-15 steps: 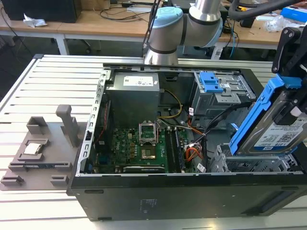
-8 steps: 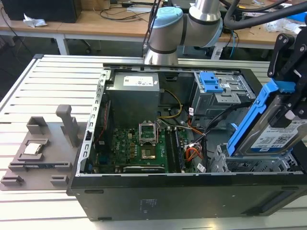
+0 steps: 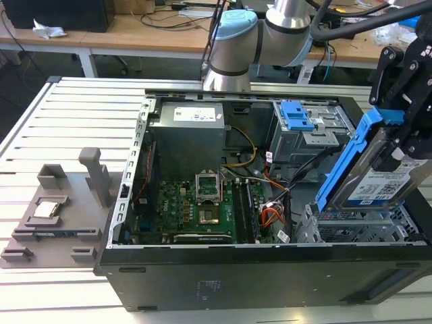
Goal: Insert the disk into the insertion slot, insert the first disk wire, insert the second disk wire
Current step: 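Insert the disk into the insertion slot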
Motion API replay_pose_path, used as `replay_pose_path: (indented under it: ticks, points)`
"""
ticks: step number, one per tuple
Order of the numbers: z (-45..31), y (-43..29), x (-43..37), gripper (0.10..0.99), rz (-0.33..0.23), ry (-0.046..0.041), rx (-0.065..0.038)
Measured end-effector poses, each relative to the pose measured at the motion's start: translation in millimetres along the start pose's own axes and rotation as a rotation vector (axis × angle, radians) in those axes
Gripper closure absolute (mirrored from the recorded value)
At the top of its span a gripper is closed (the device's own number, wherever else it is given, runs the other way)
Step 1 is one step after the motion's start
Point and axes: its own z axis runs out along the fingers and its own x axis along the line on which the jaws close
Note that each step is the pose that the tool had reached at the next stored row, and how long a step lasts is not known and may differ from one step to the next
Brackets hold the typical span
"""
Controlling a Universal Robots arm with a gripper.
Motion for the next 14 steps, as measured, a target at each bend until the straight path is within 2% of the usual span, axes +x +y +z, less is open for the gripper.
replay_pose_path:
  ticks: [4,14]
  points:
    - [9.4,-0.8,-0.3,0.725,0.000,0.0000,0.000]
    - [25.3,-3.1,-0.7,0.725,0.000,-0.0001,0.000]
